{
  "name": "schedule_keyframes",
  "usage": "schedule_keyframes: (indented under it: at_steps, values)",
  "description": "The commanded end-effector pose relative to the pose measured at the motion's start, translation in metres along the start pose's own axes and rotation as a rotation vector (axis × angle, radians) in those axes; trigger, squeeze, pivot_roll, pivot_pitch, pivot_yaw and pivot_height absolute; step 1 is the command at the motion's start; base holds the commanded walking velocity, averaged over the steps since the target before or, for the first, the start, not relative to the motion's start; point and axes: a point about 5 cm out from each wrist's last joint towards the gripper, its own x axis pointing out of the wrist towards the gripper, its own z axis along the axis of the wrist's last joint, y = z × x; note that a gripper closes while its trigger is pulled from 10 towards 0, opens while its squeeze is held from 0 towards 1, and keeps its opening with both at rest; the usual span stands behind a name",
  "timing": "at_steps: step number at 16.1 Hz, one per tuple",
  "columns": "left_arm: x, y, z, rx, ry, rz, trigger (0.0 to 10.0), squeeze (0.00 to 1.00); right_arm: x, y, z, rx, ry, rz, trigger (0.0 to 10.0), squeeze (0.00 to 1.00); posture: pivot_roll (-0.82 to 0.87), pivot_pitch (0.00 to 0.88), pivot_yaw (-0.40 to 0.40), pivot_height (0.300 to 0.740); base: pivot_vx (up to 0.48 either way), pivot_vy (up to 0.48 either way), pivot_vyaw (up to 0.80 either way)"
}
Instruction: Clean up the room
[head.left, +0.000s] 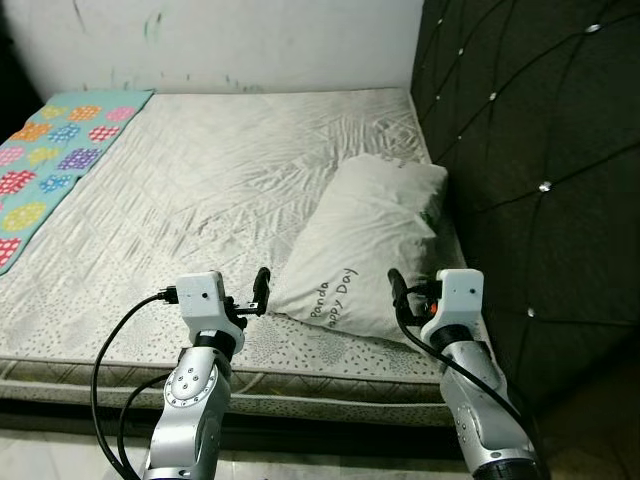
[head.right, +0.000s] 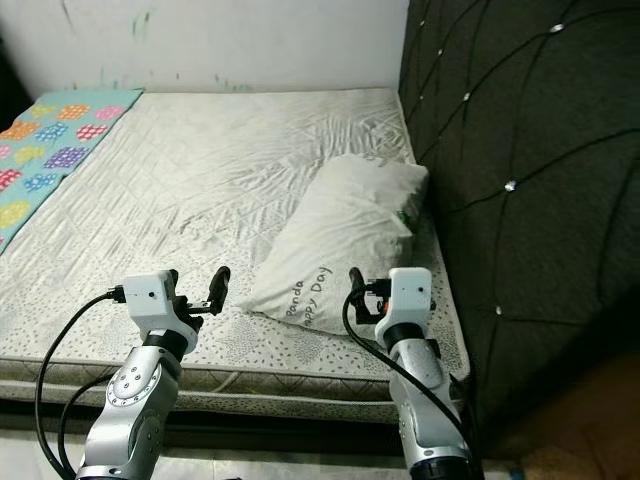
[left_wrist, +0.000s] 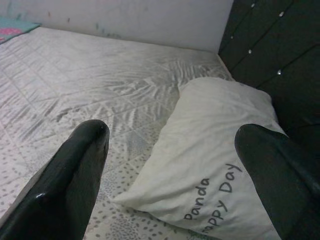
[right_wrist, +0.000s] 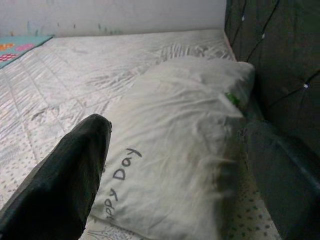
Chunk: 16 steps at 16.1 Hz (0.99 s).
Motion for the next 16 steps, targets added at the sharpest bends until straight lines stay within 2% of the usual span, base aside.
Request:
schedule_keyframes:
  at_steps: [1, 4, 7, 11, 14, 16]
  values:
    - [-0.001, 0.002, -0.005, 0.004, 0.019, 0.003, 10.0, 0.00, 0.001, 0.004, 0.004, -0.005, -0.006, 0.020, 10.0, 0.00, -0.09, 0.000, 0.062, 0.740, 0.000, 0.000, 0.00]
    - [-0.001, 0.000, -0.005, 0.000, 0.021, -0.006, 10.0, 0.00, 0.001, 0.003, 0.005, -0.025, -0.009, 0.028, 10.0, 0.00, -0.09, 0.000, 0.058, 0.740, 0.000, 0.000, 0.00]
    - [0.000, -0.001, -0.006, 0.002, 0.024, -0.012, 10.0, 0.00, 0.000, 0.003, 0.004, -0.033, -0.003, 0.034, 10.0, 0.00, -0.09, 0.000, 0.056, 0.740, 0.000, 0.000, 0.78]
    - [-0.004, 0.000, -0.006, 0.003, 0.025, -0.009, 10.0, 0.00, -0.003, 0.001, 0.003, -0.021, 0.001, 0.027, 10.0, 0.00, -0.10, 0.000, 0.061, 0.740, 0.000, 0.000, 0.00]
    - [-0.017, 0.014, -0.004, 0.017, 0.027, 0.031, 10.0, 0.00, -0.017, 0.001, -0.003, -0.025, 0.019, 0.046, 10.0, 0.00, -0.10, 0.000, 0.058, 0.740, 0.000, 0.000, 0.00]
    - [-0.021, 0.025, -0.009, 0.037, 0.046, 0.062, 10.0, 0.00, -0.018, -0.004, -0.004, -0.065, 0.013, -0.014, 10.0, 0.00, -0.10, 0.000, 0.054, 0.740, 0.000, 0.000, 0.00]
